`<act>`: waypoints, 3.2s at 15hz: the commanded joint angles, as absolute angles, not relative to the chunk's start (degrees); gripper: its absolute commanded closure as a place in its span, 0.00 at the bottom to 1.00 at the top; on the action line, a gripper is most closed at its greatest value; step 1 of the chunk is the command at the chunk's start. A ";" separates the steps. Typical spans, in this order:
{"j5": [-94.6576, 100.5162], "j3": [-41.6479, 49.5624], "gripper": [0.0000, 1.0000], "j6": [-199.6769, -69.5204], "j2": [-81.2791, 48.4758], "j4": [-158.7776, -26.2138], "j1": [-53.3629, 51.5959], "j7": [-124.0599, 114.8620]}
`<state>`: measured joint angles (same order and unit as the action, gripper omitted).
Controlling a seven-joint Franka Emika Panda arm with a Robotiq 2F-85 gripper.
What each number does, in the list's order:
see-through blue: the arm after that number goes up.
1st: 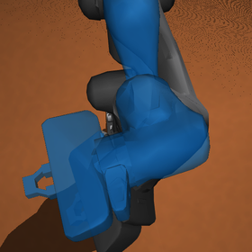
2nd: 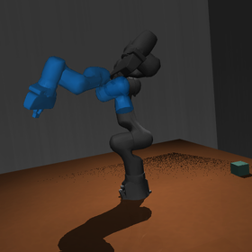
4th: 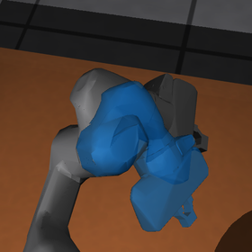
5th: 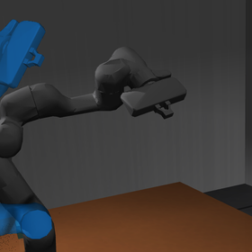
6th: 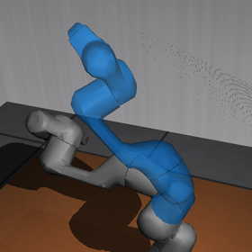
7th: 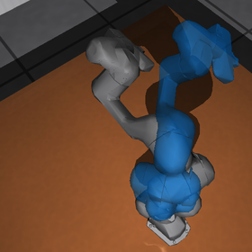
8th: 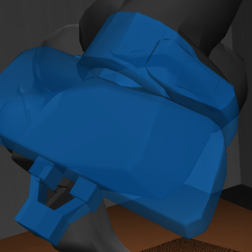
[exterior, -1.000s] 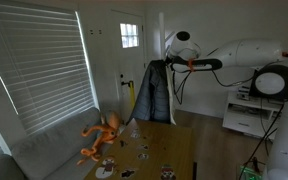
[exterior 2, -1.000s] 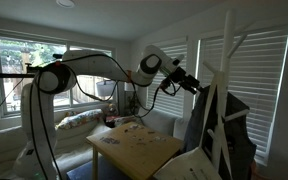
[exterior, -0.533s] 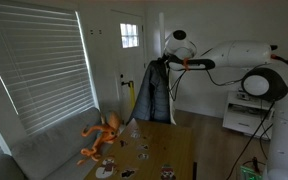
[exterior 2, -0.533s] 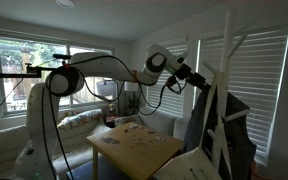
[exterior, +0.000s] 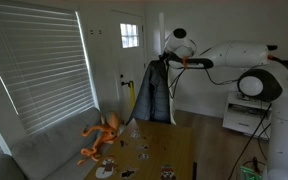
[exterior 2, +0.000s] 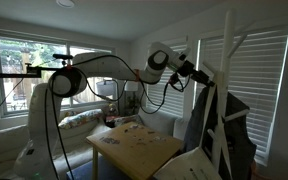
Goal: Pick up the white bag strap and hang it on the coat hanger right below it
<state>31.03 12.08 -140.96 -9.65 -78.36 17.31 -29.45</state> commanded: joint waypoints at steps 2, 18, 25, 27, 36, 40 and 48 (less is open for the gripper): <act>32.46 12.92 0.93 -141.62 -11.38 -76.19 17.22 -31.96; 42.88 12.14 0.99 -141.22 -4.41 -79.23 14.23 -40.06; 49.00 11.93 0.99 -138.54 -1.65 -80.34 12.41 -44.80; 49.49 11.70 0.99 -137.45 -0.42 -81.28 12.12 -45.99; 53.27 10.85 0.99 -133.92 7.56 -89.86 11.80 -51.07; 54.67 10.83 0.99 -131.56 11.43 -95.06 12.39 -52.71; 51.61 13.49 0.99 -143.84 9.18 -97.75 15.54 -53.80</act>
